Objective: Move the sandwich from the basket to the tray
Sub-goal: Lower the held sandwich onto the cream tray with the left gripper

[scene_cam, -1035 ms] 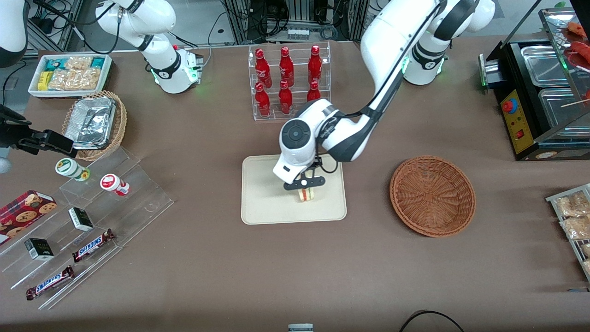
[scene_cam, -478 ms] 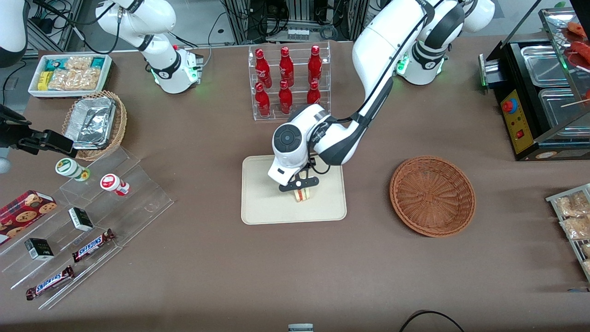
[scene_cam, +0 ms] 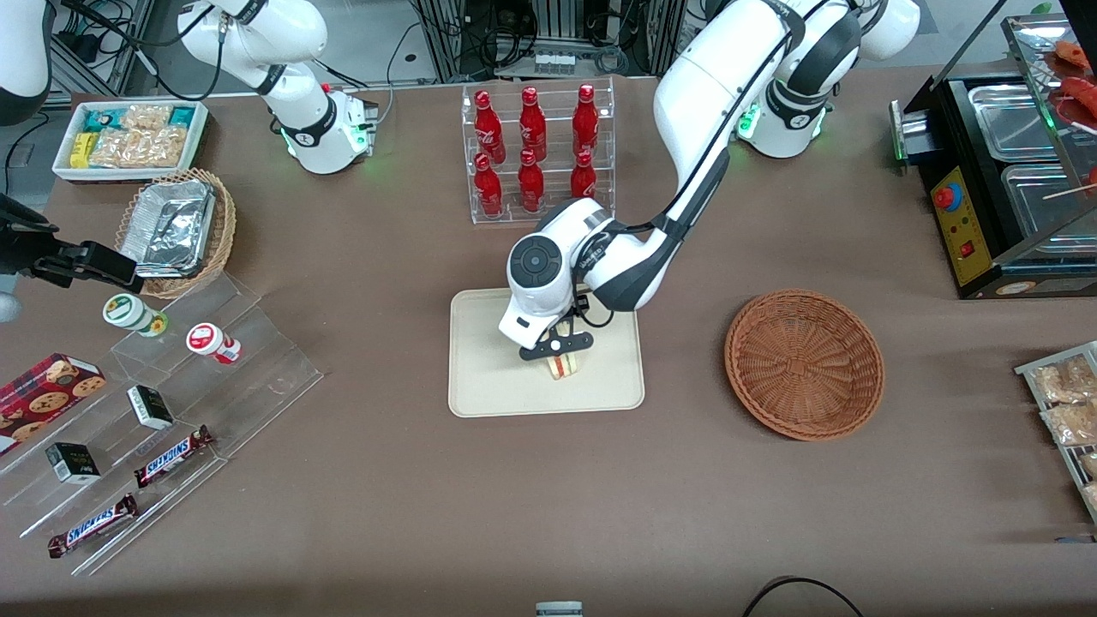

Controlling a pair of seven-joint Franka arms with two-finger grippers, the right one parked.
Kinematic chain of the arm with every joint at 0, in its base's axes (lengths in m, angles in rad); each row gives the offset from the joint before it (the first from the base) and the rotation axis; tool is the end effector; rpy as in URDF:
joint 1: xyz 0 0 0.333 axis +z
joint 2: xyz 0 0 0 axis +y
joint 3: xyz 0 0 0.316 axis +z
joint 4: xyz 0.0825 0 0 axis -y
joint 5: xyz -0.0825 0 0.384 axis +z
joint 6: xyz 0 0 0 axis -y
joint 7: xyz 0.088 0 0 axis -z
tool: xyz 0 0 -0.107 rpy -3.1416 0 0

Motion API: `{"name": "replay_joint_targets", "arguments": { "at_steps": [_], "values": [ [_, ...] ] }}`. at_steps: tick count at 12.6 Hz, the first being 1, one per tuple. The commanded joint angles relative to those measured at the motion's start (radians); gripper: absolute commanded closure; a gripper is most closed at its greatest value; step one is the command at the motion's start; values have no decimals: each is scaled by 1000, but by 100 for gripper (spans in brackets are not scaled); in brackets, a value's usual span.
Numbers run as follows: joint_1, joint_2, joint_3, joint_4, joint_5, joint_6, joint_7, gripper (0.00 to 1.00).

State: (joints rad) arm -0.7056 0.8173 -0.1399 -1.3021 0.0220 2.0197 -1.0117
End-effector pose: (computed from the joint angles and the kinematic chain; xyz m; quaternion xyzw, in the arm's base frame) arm 0.5058 -0.5332 0.2479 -0.9933 -0.0970 0.0614 0.0117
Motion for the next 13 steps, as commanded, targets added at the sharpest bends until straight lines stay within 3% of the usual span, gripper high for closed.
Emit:
{"name": "replay_joint_targets", "arguments": {
  "at_steps": [1, 7, 9, 13],
  "values": [
    [-9, -75, 14, 12, 9, -67, -15, 0],
    [60, -225, 49, 4, 6, -221, 145, 0],
    [134, -289, 68, -8, -2, -279, 162, 0],
    [251, -429, 66, -159, -5, -288, 367, 0]
  ]
}}
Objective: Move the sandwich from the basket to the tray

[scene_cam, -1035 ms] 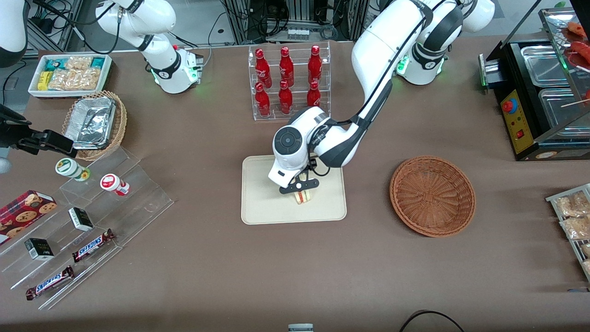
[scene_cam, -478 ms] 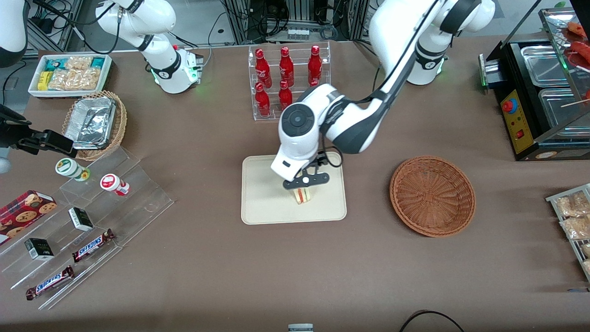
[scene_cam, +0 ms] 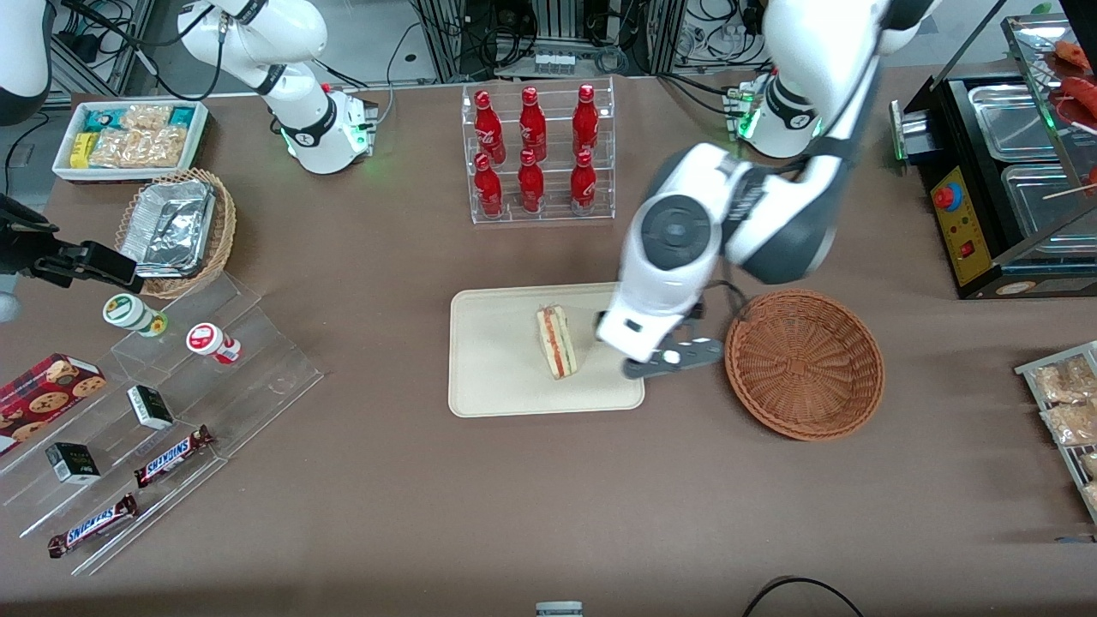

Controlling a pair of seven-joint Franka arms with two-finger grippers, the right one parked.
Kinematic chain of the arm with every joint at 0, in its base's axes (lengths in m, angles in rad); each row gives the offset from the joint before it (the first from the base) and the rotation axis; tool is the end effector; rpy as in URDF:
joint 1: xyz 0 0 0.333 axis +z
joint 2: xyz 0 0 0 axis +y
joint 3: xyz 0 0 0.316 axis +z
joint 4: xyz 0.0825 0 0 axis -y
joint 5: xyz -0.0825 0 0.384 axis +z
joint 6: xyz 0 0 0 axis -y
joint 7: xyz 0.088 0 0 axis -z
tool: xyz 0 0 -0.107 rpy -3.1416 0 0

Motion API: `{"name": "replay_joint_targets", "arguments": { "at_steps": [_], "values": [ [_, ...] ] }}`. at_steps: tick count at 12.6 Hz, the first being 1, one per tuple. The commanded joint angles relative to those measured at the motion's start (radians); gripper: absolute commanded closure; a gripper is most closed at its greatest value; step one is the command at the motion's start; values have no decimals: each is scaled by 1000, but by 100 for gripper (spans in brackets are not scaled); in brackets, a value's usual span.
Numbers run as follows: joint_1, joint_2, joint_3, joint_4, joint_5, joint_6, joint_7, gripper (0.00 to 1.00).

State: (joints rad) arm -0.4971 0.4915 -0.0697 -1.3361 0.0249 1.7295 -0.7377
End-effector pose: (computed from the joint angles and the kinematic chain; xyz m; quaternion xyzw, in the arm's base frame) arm 0.5893 -0.3614 0.4404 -0.9951 -0.0860 0.0412 0.0259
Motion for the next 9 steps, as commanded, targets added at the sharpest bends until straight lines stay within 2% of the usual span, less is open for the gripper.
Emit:
{"name": "replay_joint_targets", "arguments": {
  "at_steps": [1, 6, 9],
  "values": [
    [73, -140, -4, -164, -10, 1, 159, 0],
    [277, -272, -2, -230, -71, -120, 498, 0],
    [353, -330, -1, -229, -74, -209, 595, 0]
  ]
}}
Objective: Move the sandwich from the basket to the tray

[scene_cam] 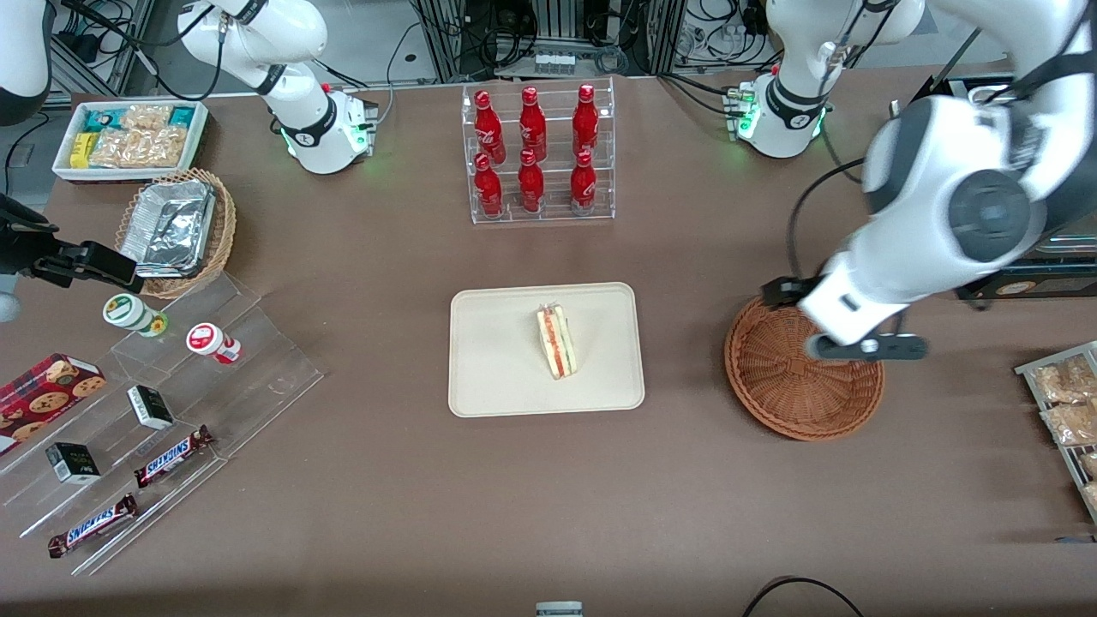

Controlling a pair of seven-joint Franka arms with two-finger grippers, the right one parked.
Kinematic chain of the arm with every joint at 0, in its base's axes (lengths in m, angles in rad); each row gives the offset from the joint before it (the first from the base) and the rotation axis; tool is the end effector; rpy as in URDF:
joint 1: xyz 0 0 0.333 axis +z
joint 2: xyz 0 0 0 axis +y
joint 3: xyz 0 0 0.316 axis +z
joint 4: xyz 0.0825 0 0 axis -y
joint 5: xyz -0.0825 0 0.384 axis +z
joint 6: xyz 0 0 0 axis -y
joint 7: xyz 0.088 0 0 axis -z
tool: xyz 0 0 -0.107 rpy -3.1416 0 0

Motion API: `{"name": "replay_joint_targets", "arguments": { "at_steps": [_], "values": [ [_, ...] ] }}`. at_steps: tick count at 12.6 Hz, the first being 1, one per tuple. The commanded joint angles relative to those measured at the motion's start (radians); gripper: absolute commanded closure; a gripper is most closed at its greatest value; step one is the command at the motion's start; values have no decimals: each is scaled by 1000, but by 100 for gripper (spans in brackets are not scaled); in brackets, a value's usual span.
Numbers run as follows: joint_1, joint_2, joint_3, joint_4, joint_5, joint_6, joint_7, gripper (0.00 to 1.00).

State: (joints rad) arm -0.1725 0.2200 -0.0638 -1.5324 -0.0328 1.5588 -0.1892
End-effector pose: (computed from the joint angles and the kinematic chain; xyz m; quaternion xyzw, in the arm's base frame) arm 0.5908 -0.1424 0.5136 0.9948 -0.0220 -0.0992 0.0025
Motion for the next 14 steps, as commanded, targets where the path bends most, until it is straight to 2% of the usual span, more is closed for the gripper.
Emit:
{"name": "replay_joint_targets", "arguments": {
  "at_steps": [1, 3, 6, 9, 14],
  "values": [
    [63, -76, -10, -35, -16, -64, 80, 0],
    [109, -117, -16, -37, -13, -130, 154, 0],
    [157, -183, -28, -35, -10, -176, 155, 0],
    [206, -228, -80, -37, 17, -190, 154, 0],
    [212, -289, -93, -61, 42, -197, 152, 0]
  ]
}}
